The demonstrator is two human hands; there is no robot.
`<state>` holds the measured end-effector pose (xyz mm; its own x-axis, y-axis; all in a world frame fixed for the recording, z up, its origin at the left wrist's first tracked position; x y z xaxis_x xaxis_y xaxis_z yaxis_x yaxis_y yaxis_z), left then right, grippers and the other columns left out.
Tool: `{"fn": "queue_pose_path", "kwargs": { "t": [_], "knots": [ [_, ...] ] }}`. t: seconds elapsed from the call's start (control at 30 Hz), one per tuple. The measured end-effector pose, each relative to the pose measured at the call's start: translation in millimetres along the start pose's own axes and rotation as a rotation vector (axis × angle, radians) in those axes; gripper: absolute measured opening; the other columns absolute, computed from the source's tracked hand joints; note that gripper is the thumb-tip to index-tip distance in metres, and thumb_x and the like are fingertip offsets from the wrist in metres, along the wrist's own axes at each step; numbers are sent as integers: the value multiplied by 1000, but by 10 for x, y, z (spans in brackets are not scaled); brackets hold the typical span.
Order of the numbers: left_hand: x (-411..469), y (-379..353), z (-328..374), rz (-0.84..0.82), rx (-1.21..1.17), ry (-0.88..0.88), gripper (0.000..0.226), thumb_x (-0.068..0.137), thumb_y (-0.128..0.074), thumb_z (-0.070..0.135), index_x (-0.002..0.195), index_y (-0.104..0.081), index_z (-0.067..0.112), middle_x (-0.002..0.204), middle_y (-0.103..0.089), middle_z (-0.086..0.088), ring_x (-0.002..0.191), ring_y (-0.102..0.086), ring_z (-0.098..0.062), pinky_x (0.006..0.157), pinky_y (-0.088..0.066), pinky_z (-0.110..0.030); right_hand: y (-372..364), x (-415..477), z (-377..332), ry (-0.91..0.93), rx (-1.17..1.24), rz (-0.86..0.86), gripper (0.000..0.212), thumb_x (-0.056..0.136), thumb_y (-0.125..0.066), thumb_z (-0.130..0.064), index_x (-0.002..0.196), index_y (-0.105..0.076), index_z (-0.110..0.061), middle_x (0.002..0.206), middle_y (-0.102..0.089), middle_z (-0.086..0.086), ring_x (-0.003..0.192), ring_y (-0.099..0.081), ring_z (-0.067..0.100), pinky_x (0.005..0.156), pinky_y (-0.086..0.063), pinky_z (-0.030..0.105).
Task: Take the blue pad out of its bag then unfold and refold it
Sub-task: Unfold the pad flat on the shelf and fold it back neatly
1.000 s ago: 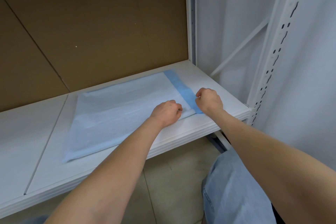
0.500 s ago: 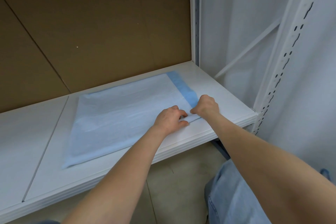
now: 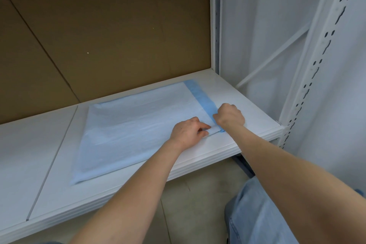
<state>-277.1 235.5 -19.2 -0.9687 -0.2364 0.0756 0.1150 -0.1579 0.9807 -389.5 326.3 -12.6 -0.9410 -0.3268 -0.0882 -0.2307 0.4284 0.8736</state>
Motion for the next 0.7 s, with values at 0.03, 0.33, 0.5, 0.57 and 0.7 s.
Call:
{"fn": "queue_pose_path", "kwargs": {
  "t": [0.03,0.33,0.5,0.57,0.7],
  "knots": [
    [-8,6,2,5,-14,-4,32,98,-43,40,126,-57,39,112,-56,7,106,-55,-14,75,-37,-23,-20,-7,-58,51,-48,22,29,92,-52,-22,118,-56,-11,122,-50,10,116,-47,29,84,-43,35],
    [-149,389,-1048,187,12,426,38,97,-40,13,128,-58,24,130,-51,-4,123,-47,-22,95,-46,-36,-318,27,-623,272,-220,98,36,94,-48,-23,128,-49,-12,131,-43,11,120,-38,30,91,-38,36],
    [-460,617,-1906,148,159,788,37,96,-40,10,130,-54,13,130,-46,-12,122,-45,-27,94,-45,-37,-528,163,-922,306,-262,61,38,94,-47,-23,130,-48,-10,134,-40,11,125,-35,31,95,-36,37],
    [-606,674,-2187,126,186,917,34,95,-41,11,126,-55,10,128,-45,-12,122,-42,-28,94,-44,-38,-619,249,-1024,312,-278,67,38,95,-46,-25,130,-48,-10,134,-39,12,125,-35,32,97,-35,38],
    [-827,724,-2629,141,166,1100,36,95,-42,15,130,-48,6,135,-39,-14,128,-37,-29,100,-40,-40,-694,512,-1091,205,-295,98,43,95,-45,-27,134,-45,-10,139,-35,12,129,-31,32,105,-29,41]
  ]
}}
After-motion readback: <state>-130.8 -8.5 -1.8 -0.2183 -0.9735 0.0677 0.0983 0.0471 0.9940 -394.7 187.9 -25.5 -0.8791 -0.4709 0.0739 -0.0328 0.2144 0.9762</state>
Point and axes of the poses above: each hand's wrist, its own x-axis towards the middle knuckle, its own y-axis out of the back of the hand, z = x × y, the point moved 3 cm from there along x, towards the middle knuckle
